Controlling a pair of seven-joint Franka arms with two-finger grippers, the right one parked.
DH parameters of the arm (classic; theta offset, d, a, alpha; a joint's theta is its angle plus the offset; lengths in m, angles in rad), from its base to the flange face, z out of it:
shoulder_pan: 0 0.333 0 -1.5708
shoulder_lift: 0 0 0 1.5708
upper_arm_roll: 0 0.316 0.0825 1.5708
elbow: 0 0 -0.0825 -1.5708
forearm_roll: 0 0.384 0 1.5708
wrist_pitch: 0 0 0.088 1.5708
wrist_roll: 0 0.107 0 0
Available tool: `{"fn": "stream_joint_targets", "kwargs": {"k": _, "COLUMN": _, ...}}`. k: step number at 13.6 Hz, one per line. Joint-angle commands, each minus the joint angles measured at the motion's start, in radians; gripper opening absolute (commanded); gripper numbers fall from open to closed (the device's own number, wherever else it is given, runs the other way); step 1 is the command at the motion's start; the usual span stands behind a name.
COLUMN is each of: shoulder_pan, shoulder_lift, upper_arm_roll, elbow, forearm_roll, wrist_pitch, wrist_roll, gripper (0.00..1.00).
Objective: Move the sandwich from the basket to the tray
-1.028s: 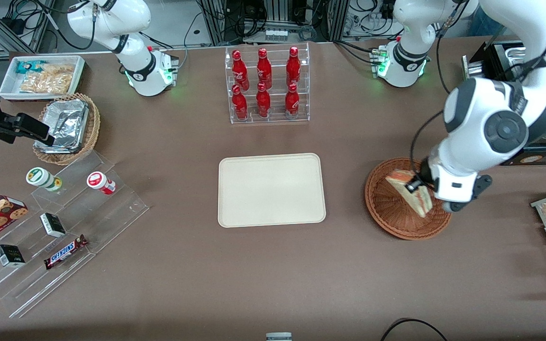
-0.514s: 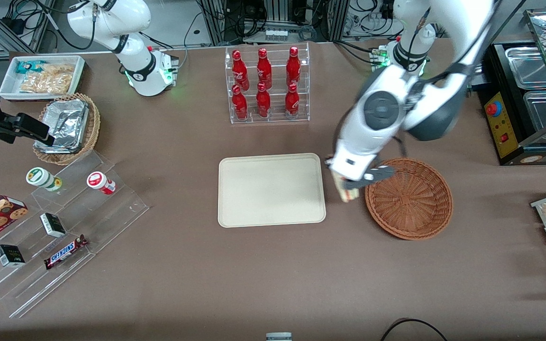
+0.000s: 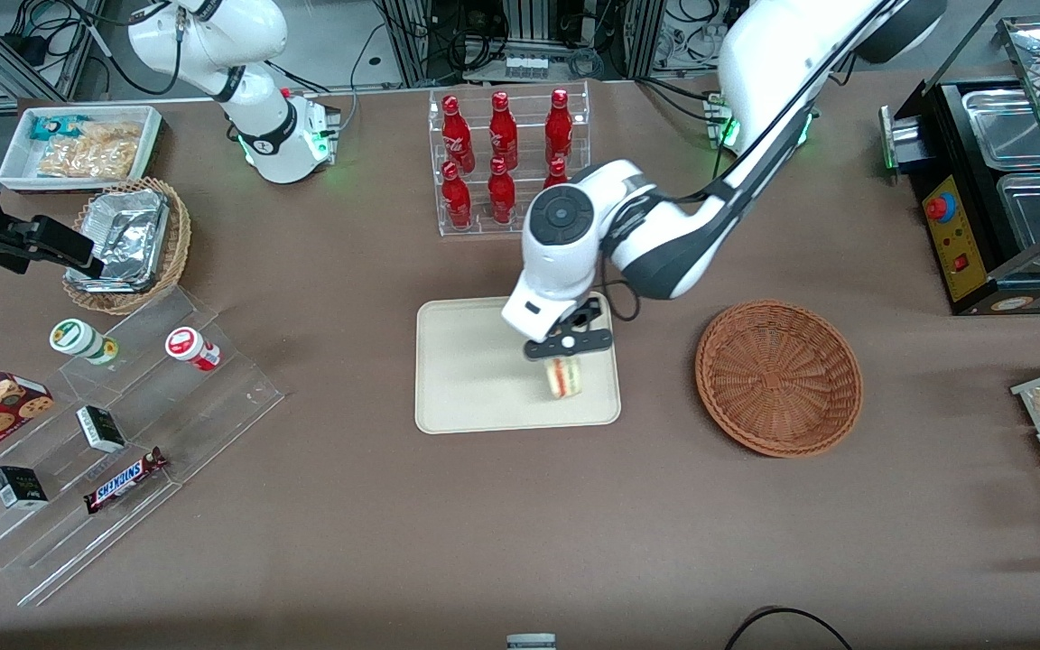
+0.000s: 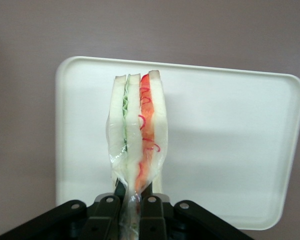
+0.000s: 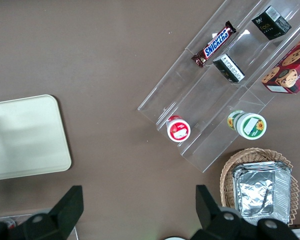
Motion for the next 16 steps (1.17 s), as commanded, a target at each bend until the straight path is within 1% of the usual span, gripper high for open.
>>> {"fn": "stream_joint_targets", "kwargs": {"k": 1, "shoulder_pan": -0.039, "shoulder_lift": 0.059, "upper_arm_roll": 0.003, "elbow": 0.048, "forearm_roll": 0.032, "wrist_pitch": 0.052, "wrist_roll": -0.015, "gripper": 0.12}}
{"fn": "stream_joint_targets", "kwargs": {"k": 3, "shoulder_pan": -0.045, "shoulder_lift": 0.09, "upper_arm_roll": 0.003, "elbow": 0.046, "forearm_roll": 0.074, "wrist_pitch": 0.081, "wrist_roll": -0.016, "gripper": 0.12}}
{"fn": "stream_joint_targets", "kwargs": {"k": 5, "shoulder_pan": -0.073, "shoulder_lift": 0.124, "upper_arm_roll": 0.004, "elbow": 0.051, "forearm_roll": 0.084, "wrist_pitch": 0.082, "wrist_roll": -0.016, "gripper": 0.12}}
{"fn": "stream_joint_targets", "kwargs": {"k": 7, "shoulder_pan": -0.073, "shoulder_lift": 0.141, "upper_arm_roll": 0.004, "elbow": 0.049, "forearm_roll": 0.113, "wrist_pitch": 0.105, "wrist_roll": -0.015, "gripper": 0.13}}
{"fn": "stream_joint_targets", "kwargs": {"k": 9, "shoulder_pan": -0.073, "shoulder_lift": 0.167, "upper_arm_roll": 0.004, "elbow": 0.049, "forearm_roll": 0.117, "wrist_pitch": 0.128, "wrist_roll": -0.015, "gripper": 0.15}}
{"fn": "stream_joint_targets", "kwargs": {"k": 10, "shoulder_pan": -0.074, "shoulder_lift": 0.176, "upper_arm_roll": 0.004, "elbow": 0.051, "forearm_roll": 0.121, "wrist_pitch": 0.133, "wrist_roll": -0.015, "gripper": 0.23}}
{"fn": "stream_joint_targets", "kwargs": {"k": 11, "shoulder_pan": -0.074, "shoulder_lift": 0.182, "upper_arm_roll": 0.004, "elbow": 0.049, "forearm_roll": 0.121, "wrist_pitch": 0.147, "wrist_roll": -0.016, "gripper": 0.58}}
{"fn": "stream_joint_targets", "kwargs": {"k": 12, "shoulder_pan": -0.074, "shoulder_lift": 0.178, "upper_arm_roll": 0.004, "elbow": 0.049, "forearm_roll": 0.122, "wrist_pitch": 0.15, "wrist_roll": -0.018, "gripper": 0.81}}
{"fn": "stream_joint_targets", "kwargs": {"k": 13, "shoulder_pan": -0.071, "shoulder_lift": 0.17, "upper_arm_roll": 0.004, "elbow": 0.049, "forearm_roll": 0.122, "wrist_pitch": 0.147, "wrist_roll": -0.016, "gripper": 0.91}}
{"fn": "stream_joint_targets", "kwargs": {"k": 14, "shoulder_pan": -0.065, "shoulder_lift": 0.158, "upper_arm_roll": 0.004, "elbow": 0.049, "forearm_roll": 0.122, "wrist_pitch": 0.141, "wrist_roll": -0.018, "gripper": 0.99}}
{"fn": "stream_joint_targets", "kwargs": {"k": 16, "shoulder_pan": -0.056, "shoulder_lift": 0.097, "upper_arm_roll": 0.004, "elbow": 0.04, "forearm_roll": 0.11, "wrist_pitch": 0.101, "wrist_roll": -0.019, "gripper": 0.99}}
